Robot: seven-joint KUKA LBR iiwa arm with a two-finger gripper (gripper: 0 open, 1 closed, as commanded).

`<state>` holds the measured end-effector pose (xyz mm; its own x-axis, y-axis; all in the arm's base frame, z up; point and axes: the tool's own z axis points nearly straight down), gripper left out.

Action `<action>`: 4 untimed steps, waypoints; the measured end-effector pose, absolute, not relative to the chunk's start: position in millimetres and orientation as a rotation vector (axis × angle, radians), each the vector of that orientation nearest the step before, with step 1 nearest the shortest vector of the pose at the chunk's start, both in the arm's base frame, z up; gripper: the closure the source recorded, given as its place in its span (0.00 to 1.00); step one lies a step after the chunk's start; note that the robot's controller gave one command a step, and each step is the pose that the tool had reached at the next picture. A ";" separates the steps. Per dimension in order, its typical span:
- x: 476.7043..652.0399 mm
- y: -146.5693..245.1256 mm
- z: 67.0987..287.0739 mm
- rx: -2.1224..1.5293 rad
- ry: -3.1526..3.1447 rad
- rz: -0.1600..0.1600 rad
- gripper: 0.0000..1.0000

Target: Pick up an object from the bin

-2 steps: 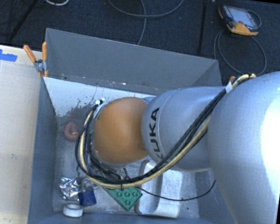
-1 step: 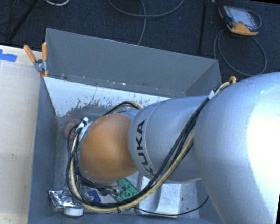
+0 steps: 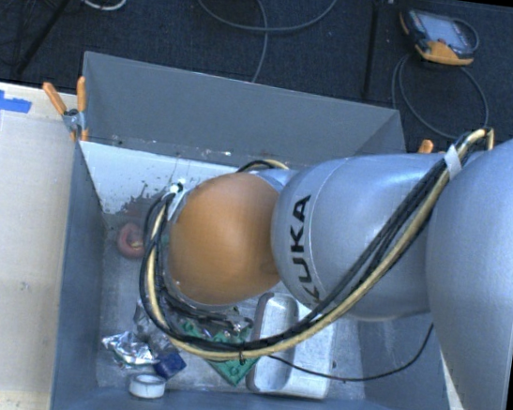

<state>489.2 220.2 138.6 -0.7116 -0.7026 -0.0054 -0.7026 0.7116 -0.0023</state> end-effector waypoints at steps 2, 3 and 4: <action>468.6 160.5 120.0 -1.387 2.822 0.002 0.00; 476.2 164.1 72.7 -1.575 2.699 -0.005 0.00; 472.2 163.8 71.7 -1.575 2.713 0.001 1.00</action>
Offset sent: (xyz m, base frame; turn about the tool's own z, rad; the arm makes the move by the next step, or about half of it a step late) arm -0.0202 -0.0594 -0.0177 -0.1402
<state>472.2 163.8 71.7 -0.4958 -0.8684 -0.0040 -0.8684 0.4958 -0.0018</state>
